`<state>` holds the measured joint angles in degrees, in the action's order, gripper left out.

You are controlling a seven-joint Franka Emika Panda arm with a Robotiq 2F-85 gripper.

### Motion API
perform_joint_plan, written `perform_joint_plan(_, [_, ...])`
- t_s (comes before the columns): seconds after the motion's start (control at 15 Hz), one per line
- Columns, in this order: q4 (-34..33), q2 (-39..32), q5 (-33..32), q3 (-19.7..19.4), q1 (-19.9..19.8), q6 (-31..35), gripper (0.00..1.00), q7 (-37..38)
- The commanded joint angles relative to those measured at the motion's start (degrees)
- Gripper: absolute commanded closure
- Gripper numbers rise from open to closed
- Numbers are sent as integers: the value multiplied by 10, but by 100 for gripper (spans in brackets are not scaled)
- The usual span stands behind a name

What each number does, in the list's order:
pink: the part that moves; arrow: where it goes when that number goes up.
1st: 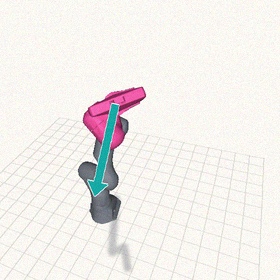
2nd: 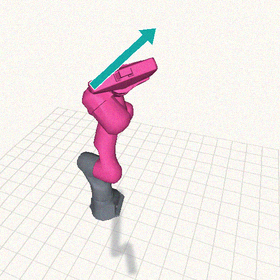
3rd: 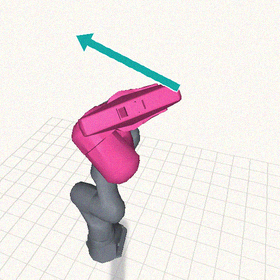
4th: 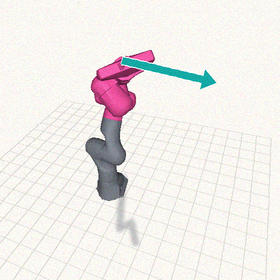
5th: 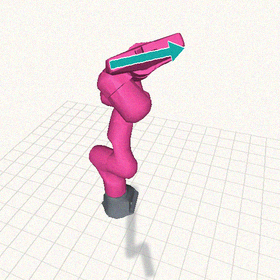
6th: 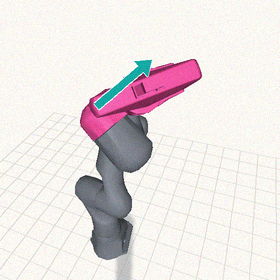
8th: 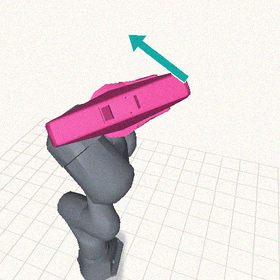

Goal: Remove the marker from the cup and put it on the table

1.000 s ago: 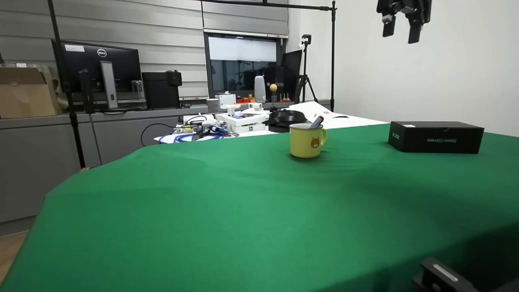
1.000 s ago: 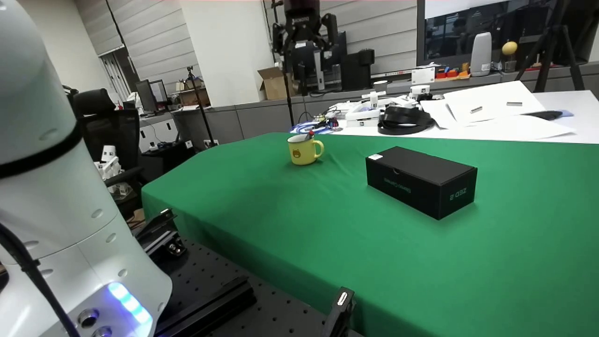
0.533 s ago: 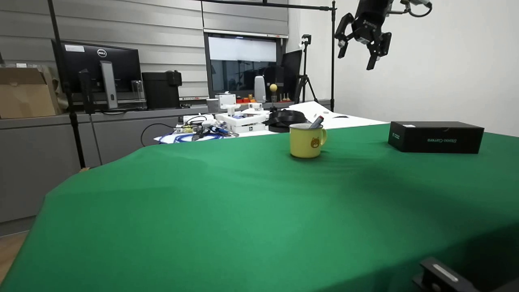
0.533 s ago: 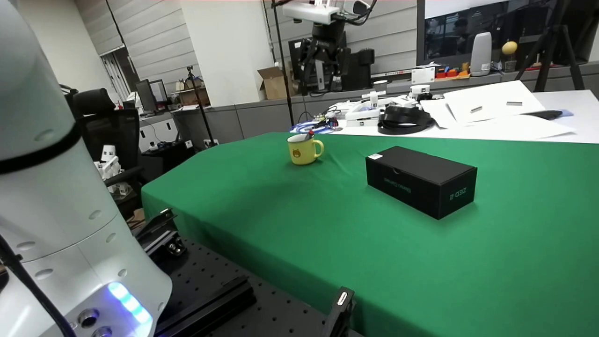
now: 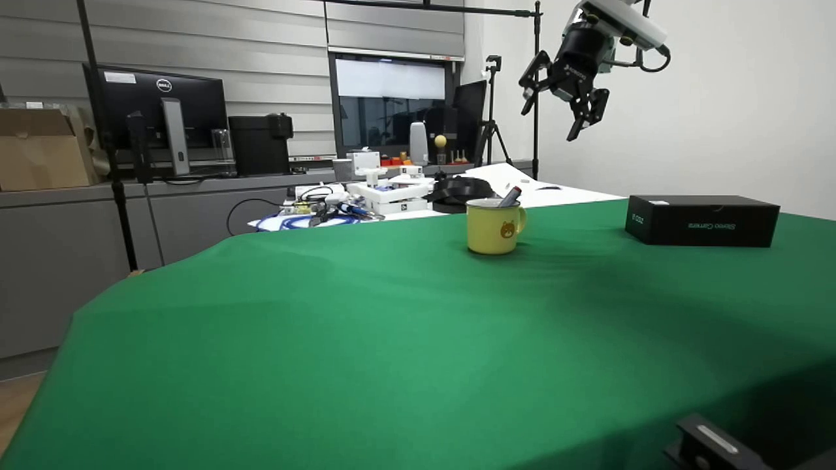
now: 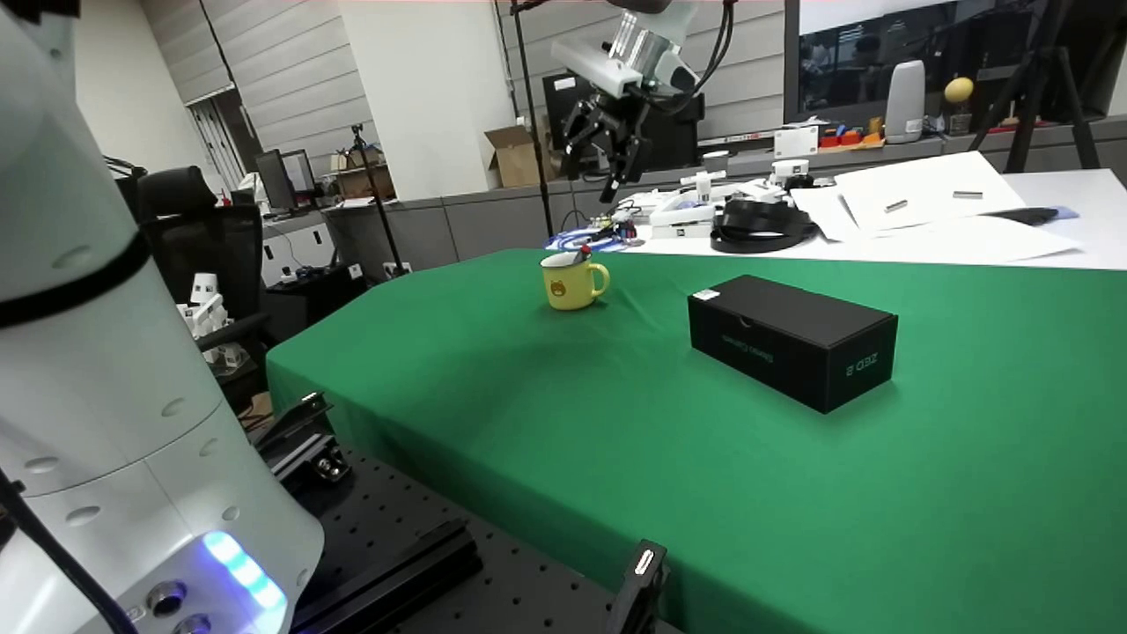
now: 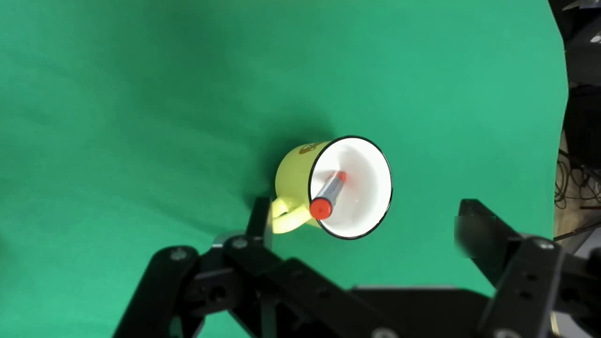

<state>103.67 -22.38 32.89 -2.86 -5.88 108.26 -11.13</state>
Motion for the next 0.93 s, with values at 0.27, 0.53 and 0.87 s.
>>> perform_joint_plan(0.27, [-5,-5,-1,11,-11,5,0,-5])
perform_joint_plan(0.53, [-7,-33,7,17,-19,13,0,-35])
perform_joint_plan(0.87, [-3,-61,3,32,-25,42,0,-71])
